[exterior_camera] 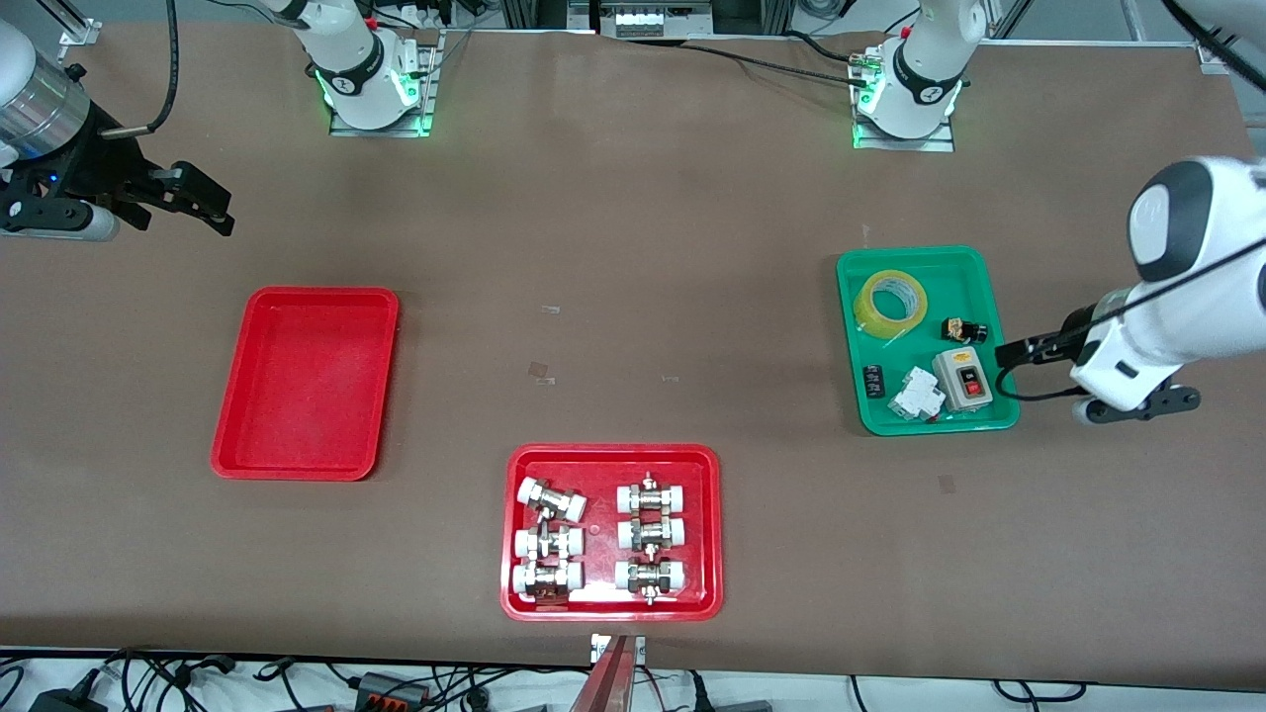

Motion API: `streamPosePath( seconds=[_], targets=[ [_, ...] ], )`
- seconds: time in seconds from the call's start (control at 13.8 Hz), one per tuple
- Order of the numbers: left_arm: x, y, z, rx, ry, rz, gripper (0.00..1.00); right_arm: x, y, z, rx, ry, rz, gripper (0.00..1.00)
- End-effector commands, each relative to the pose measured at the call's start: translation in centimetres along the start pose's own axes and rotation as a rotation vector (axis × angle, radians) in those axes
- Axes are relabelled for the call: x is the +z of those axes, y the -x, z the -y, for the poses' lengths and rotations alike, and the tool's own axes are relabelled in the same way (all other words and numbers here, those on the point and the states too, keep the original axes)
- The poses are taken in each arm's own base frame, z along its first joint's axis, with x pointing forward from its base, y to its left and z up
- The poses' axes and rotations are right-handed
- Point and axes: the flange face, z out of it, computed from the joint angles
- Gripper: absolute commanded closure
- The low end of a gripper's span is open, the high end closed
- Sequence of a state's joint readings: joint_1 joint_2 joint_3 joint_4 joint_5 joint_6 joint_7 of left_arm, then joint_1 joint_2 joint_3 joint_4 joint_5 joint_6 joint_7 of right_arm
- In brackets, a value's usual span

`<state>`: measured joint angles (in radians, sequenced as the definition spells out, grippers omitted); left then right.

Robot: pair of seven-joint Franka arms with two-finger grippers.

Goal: Left arm passes tape to right arm into tray
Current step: 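Move the left gripper down over the yellow tape roll in the green tray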

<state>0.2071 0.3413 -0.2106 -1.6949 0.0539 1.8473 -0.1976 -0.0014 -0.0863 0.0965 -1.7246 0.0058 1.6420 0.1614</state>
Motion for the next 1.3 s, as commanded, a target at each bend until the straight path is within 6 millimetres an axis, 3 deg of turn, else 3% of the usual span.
streamPosePath(
  seconds=[0.0, 0.43, 0.79, 1.01, 1.16, 1.23],
  targets=[
    [3.3, -0.7, -0.6, 0.008, 0.004, -0.007, 0.00, -0.2, -0.1, -0.1, 0.008, 0.007, -0.001, 0.00],
    [8.3, -0.6, 0.3, -0.013, -0.012, 0.024, 0.00, -0.2, -0.1, 0.1, 0.005, 0.007, -0.001, 0.00],
    [12.4, 1.4, 0.2, -0.078, -0.010, 0.018, 0.00, -0.2, -0.1, 0.1, 0.005, 0.007, -0.001, 0.00],
    [15.2, 3.9, -0.8, -0.054, -0.031, 0.090, 0.00, -0.1, -0.1, -0.1, 0.008, 0.007, 0.001, 0.00],
    [16.2, 5.9, -1.4, -0.035, -0.049, 0.136, 0.00, -0.1, -0.1, -0.1, 0.008, 0.007, 0.001, 0.00],
    [16.3, 7.3, -2.8, -0.006, -0.059, 0.168, 0.00, -0.2, -0.1, -0.1, 0.008, 0.007, -0.001, 0.00]
  ],
)
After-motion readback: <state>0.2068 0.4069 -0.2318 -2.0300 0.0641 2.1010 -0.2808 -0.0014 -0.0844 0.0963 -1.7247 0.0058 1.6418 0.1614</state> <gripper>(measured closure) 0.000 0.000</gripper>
